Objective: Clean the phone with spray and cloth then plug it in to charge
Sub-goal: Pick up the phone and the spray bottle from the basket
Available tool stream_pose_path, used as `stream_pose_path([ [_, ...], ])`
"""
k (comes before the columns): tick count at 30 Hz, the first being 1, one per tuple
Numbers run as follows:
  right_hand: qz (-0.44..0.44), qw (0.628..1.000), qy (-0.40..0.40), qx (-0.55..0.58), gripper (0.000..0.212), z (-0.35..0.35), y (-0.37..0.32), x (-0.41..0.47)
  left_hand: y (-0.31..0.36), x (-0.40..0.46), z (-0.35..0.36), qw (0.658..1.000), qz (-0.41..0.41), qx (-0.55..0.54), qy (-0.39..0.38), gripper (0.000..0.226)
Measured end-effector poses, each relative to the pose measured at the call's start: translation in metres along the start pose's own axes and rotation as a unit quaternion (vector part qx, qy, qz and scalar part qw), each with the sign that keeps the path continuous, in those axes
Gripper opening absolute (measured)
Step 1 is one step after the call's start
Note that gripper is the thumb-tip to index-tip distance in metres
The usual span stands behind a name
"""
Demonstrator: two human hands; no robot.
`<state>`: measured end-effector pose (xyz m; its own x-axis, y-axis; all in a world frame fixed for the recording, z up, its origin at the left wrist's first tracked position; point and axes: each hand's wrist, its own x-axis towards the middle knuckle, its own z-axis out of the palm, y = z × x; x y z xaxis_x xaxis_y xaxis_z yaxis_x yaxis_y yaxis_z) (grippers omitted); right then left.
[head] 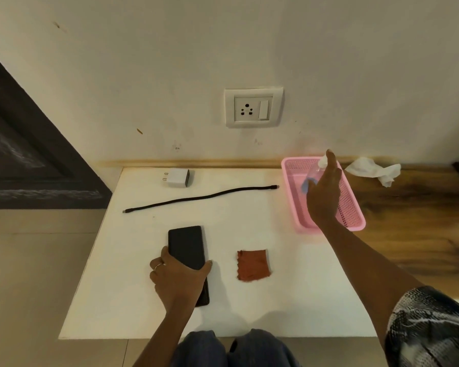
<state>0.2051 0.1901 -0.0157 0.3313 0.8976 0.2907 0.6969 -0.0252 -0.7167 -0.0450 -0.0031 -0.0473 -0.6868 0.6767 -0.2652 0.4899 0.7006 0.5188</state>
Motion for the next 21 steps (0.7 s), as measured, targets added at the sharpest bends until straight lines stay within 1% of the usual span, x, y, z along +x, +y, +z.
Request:
stream_pose_path([
  [4, -0.014, 0.999, 0.025, 0.032, 0.066, -0.013, -0.010, -0.004, 0.005, -0.001, -0.015, 0.999, -0.018, -0.038, -0.029, 0.104],
  [6, -0.046, 0.998, 0.036, 0.032, 0.069, -0.025, -0.018, -0.011, 0.005, 0.000, -0.025, 0.996, -0.029, -0.073, -0.043, 0.104],
  [9, -0.079, 0.994, 0.045, 0.062, 0.072, -0.045, -0.033, -0.019, 0.006, 0.000, -0.044, 0.988, -0.016, -0.140, -0.070, 0.103],
  [11, -0.084, 0.991, 0.040, 0.092, 0.073, -0.060, -0.046, -0.026, 0.010, -0.006, -0.061, 0.973, -0.019, -0.206, -0.106, 0.097],
  [13, -0.094, 0.988, 0.036, 0.116, 0.073, -0.073, -0.061, -0.039, 0.015, -0.016, -0.079, 0.939, -0.039, -0.297, -0.170, 0.095],
  [15, -0.100, 0.985, 0.025, 0.140, 0.073, -0.086, -0.075, -0.055, 0.020, -0.028, -0.096, 0.894, -0.058, -0.372, -0.244, 0.093],
  [17, -0.093, 0.982, 0.010, 0.164, 0.075, -0.096, -0.087, -0.073, 0.025, -0.041, -0.107, 0.847, -0.073, -0.433, -0.300, 0.083],
  [20, -0.057, 0.970, -0.034, 0.233, 0.078, -0.117, -0.102, -0.103, 0.030, -0.069, -0.123, 0.778, -0.076, -0.515, -0.351, 0.067],
  [21, -0.045, 0.965, -0.053, 0.251, 0.079, -0.125, -0.107, -0.113, 0.031, -0.077, -0.127, 0.761, -0.074, -0.536, -0.358, 0.063],
])
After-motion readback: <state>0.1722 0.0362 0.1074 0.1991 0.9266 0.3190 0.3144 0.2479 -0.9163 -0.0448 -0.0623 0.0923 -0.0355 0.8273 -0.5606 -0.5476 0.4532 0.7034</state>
